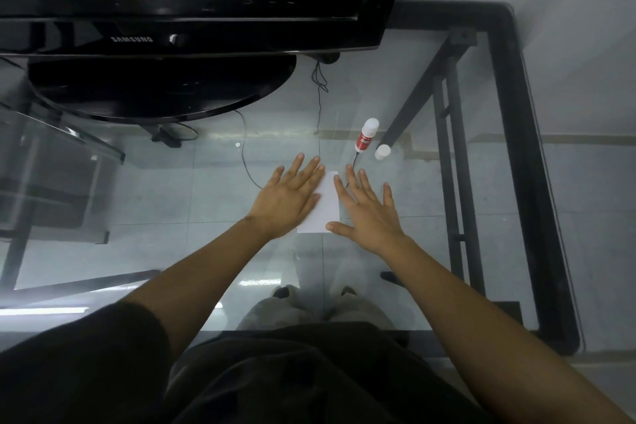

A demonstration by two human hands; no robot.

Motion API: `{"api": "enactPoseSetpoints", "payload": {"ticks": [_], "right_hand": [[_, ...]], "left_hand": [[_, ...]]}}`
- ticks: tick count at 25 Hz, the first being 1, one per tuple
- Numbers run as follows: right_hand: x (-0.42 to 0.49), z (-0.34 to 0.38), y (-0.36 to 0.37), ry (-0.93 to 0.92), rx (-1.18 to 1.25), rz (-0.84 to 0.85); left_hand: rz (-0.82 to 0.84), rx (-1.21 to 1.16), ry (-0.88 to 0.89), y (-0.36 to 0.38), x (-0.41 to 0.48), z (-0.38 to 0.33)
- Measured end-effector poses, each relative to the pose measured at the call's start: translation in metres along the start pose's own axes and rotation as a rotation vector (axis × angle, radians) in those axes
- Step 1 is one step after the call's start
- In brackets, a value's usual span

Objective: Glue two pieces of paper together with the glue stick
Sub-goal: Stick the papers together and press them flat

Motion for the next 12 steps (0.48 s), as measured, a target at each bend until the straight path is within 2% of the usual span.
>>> {"api": "enactPoseSetpoints", "payload": {"ticks": [2,6,12], "right_hand": [[-0.001,0.001,0.002,-0.015,-0.037,0.012],[0.002,0.002,-0.003,-0.052,-0.165,-0.006],[0.005,0.007,-0.017,-0.118,-0.185,-0.095]], "left_hand": [[-0.012,-0.046,-0.043,0.011,-0.02,-0.006],[0.023,0.006,-0.095,0.026,-0.031,-0.013],[-0.05,-0.164,-0.11,0.001,-0.023,-0.011]]}}
Point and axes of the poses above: each hand's wrist, its own x-axis towards the middle knuckle, its own y-axis out of the palm, z = x × y, the point moved 5 cm from there along x, towards the middle knuckle, and after that the axes turned 6 degrees about z, right-handed, at the moved point
